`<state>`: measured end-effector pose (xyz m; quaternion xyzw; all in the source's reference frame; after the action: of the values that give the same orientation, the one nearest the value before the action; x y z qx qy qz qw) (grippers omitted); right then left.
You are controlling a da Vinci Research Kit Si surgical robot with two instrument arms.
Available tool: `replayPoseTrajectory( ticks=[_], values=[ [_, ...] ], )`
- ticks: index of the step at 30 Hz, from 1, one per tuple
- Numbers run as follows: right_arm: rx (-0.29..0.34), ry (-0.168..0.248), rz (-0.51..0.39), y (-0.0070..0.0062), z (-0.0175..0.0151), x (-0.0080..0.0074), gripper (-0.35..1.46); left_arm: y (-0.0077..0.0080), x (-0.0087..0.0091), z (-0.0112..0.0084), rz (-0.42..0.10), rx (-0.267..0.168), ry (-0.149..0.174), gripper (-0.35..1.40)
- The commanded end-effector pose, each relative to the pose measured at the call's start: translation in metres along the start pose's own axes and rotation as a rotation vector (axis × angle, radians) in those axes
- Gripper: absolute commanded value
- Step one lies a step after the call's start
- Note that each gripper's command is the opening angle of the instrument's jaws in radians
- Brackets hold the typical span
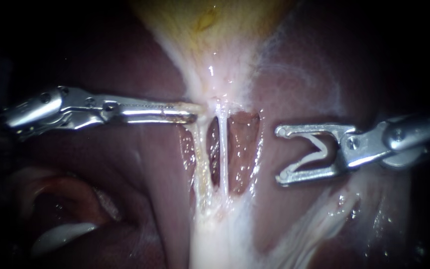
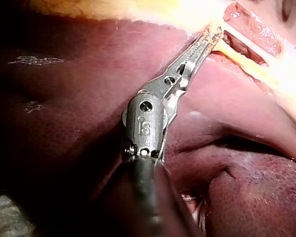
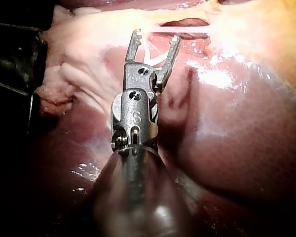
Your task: Grabbing gallbladder
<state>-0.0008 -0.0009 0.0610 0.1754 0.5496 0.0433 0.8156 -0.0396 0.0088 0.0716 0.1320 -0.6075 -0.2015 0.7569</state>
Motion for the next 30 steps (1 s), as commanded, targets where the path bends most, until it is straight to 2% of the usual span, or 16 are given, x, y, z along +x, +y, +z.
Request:
replayPoseTrajectory(
  ticks=[1, 9, 16, 30],
  values=[
    [0.000, 0.000, 0.000, 0.0000, 0.0000, 0.0000, 0.44, 0.0001, -0.0002, -0.0003, -0.002, -0.003, -0.002, -0.35],
    [0.000, 0.000, 0.000, 0.0000, 0.0000, 0.0000, 0.44, 0.0003, -0.0031, -0.0036, -0.026, -0.023, -0.034, -0.35],
    [0.000, 0.000, 0.000, 0.0000, 0.0000, 0.0000, 0.44, -0.0002, -0.0051, -0.0051, -0.040, -0.031, -0.053, -0.35],
    [0.000, 0.000, 0.000, 0.0000, 0.0000, 0.0000, 0.44, -0.0002, -0.0051, -0.0052, -0.040, -0.035, -0.052, -0.35]
  ],
)
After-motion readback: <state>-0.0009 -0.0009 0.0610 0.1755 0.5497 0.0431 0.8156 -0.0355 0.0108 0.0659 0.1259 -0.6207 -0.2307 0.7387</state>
